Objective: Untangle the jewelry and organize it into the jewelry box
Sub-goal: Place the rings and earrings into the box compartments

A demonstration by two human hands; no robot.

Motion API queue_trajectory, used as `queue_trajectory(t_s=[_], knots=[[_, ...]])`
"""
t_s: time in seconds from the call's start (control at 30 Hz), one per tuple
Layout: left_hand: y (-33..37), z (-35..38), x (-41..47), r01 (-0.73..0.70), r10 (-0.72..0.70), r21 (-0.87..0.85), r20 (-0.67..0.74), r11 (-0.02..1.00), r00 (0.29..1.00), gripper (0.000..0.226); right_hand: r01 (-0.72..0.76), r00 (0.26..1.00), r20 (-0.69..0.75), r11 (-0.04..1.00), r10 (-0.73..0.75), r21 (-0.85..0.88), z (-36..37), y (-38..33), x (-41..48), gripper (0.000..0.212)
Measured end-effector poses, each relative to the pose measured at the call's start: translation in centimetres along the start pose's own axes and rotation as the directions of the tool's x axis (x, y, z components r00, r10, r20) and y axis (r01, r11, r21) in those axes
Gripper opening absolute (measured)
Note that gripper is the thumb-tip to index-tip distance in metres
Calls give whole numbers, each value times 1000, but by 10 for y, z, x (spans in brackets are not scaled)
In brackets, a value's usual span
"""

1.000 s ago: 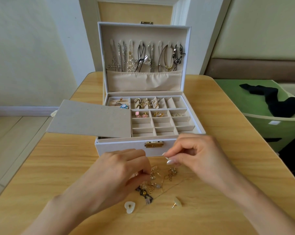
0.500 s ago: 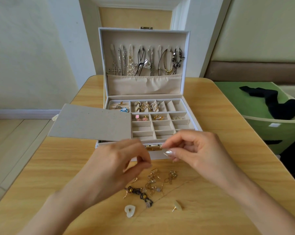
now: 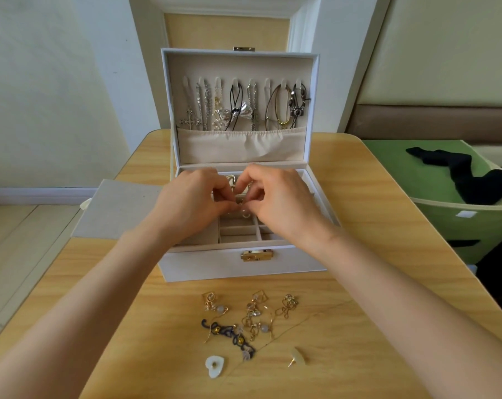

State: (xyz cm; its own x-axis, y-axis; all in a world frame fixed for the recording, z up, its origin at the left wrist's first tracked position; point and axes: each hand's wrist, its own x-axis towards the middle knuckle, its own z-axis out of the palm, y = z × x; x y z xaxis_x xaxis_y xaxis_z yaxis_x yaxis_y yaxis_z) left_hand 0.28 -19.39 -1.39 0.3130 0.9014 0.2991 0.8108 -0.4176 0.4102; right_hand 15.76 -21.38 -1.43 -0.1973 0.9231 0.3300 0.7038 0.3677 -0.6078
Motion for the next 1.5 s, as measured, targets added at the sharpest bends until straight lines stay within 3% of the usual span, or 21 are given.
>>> queue_trajectory(t_s=[0.2, 0.33, 0.5, 0.8, 1.0, 1.07, 1.2, 1.33, 1.5], knots=[[0, -3, 0, -6, 7, -11, 36, 1000, 999, 14, 11, 999, 50, 995, -6, -94, -1, 1, 0, 28], [3, 3, -5, 5, -9, 82, 42, 997, 999, 8, 48, 997, 66, 985, -37, -165, 0, 0, -3, 31], [7, 2, -4, 1, -12, 150, 72, 989, 997, 17, 83, 996, 51, 971, -74, -226, 0, -2, -3, 33], [5, 3, -2, -12, 4, 122, 66, 992, 998, 7, -2, 1000, 14, 988, 4, -154, 2, 0, -2, 28], [4, -25, -27, -1, -3, -28, -125, 1000, 992, 14, 54, 983, -180, 996, -41, 67, -31, -8, -20, 10], [7, -33, -49, 9, -18, -59, -157, 998, 987, 13, 85, 991, -109, 990, -73, 115, -39, -17, -42, 5], [7, -21, -90, 17, -21, -28, -116, 999, 993, 20, 47, 971, 233, 997, -60, 58, -14, -22, -83, 4], [-1, -10, -105, -43, 55, 121, -98, 992, 994, 22, 50, 954, 298, 992, -14, -115, 21, -18, -92, 10], [-4, -3, -111, -101, 93, 236, 46, 967, 995, 32, 27, 952, 304, 991, 14, -128, 27, -17, -90, 9]])
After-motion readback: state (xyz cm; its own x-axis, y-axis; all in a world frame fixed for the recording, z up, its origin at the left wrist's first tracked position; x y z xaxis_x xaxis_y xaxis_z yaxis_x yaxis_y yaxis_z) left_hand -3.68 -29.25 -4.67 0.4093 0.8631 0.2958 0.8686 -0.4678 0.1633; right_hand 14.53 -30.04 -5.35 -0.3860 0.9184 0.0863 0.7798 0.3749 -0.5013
